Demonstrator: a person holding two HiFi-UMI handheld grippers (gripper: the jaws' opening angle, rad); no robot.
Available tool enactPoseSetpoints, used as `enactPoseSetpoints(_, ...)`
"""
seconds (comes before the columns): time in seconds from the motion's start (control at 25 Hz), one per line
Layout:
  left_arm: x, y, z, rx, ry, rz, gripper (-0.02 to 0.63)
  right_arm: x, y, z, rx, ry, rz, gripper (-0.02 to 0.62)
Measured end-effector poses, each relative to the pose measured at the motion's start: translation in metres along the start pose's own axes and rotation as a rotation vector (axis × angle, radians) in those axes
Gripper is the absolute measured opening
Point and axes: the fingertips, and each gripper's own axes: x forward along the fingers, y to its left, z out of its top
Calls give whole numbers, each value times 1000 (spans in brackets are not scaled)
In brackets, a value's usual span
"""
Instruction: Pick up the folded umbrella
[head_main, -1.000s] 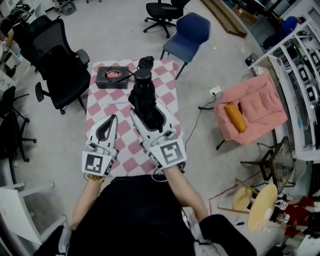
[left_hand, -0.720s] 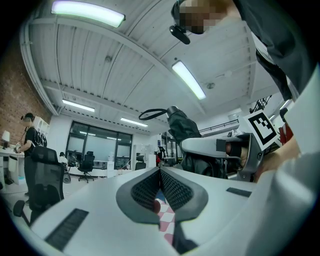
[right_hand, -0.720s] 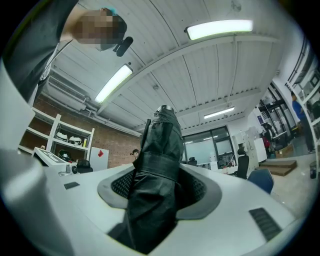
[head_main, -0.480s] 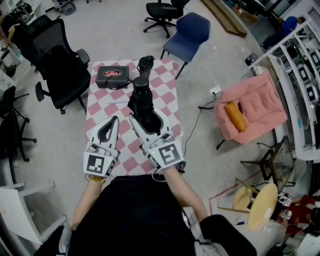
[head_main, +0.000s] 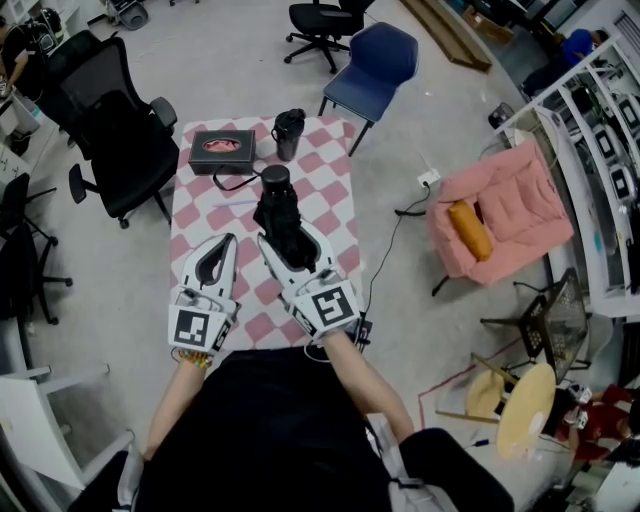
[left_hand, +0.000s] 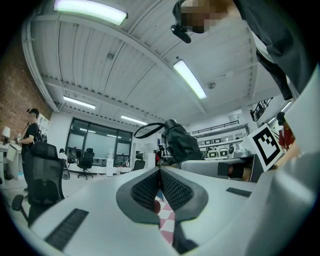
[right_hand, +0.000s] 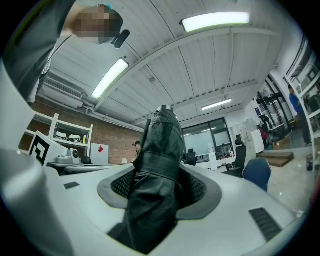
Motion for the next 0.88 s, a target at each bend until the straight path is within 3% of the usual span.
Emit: enactPoseSetpoints(0.88, -7, -4, -28, -6, 30, -15, 14, -1, 2, -40, 46, 64, -16, 225)
